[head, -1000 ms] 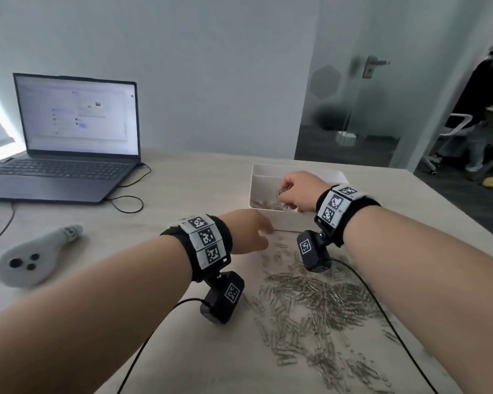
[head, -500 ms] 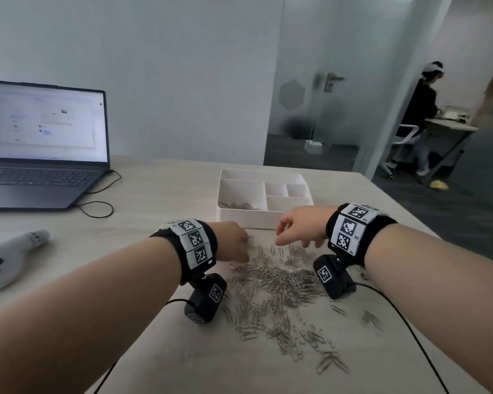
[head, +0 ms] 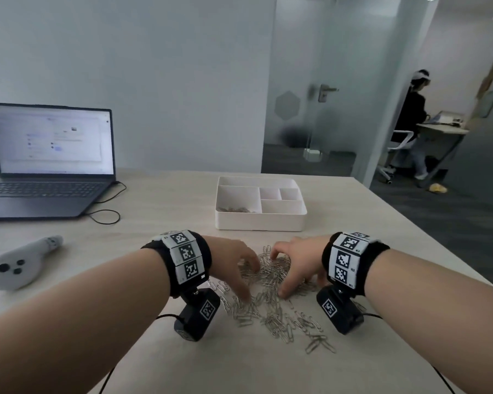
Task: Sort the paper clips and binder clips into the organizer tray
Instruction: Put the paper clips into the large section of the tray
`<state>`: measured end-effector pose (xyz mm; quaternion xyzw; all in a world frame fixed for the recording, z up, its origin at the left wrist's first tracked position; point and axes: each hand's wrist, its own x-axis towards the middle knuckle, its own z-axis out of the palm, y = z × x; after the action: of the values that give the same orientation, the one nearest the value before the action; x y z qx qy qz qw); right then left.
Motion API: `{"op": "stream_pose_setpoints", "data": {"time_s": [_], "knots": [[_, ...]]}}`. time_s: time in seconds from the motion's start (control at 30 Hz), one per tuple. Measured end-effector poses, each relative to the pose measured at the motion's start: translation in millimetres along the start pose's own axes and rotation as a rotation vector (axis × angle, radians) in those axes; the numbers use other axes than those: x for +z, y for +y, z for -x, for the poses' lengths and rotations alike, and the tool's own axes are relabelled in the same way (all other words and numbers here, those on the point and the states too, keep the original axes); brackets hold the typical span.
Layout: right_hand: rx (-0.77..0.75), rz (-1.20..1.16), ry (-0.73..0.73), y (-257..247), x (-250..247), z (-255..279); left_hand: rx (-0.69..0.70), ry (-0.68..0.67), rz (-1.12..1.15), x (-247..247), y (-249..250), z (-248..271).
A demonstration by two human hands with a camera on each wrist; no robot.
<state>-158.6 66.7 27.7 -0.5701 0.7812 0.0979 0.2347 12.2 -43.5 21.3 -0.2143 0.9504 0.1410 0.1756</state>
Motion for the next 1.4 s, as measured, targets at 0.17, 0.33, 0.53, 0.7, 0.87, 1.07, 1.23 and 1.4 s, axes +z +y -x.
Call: {"op": "stream_pose_setpoints", "data": {"time_s": [0.17, 0.33, 0.53, 0.7, 0.87, 1.07, 1.23, 1.4], "knots": [[-0.038, -0.009, 0.03, -16, 1, -5, -0.056, -0.034, -0.058, 7, -3, 5], [-0.07, -0.102, 0.033, -23, 4, -17, -0.221, 0.025, -0.148, 9, -7, 1], [-0.161, -0.108, 0.087, -29, 8, -29, -0.219, 0.059, -0.116, 5, 0, -3], [-0.195, -0.151, 0.094, -23, 6, -39, -0.126, 0.113, -0.06, 4, -3, -13], [-0.205, -0.178, 0.1, -12, -2, -46, -0.118, 0.113, 0.059, 1, -7, -22], [-0.201, -0.313, 0.104, 0, -8, -57, -0.085, 0.093, 0.292, 0, -23, -36], [-0.195, -0.369, 0.089, 11, -9, -67, -0.04, 0.127, 0.566, -13, -43, -46], [-0.176, -0.467, 0.071, 20, -10, -75, -0.029, 0.257, 0.825, -41, -64, -57]]}}
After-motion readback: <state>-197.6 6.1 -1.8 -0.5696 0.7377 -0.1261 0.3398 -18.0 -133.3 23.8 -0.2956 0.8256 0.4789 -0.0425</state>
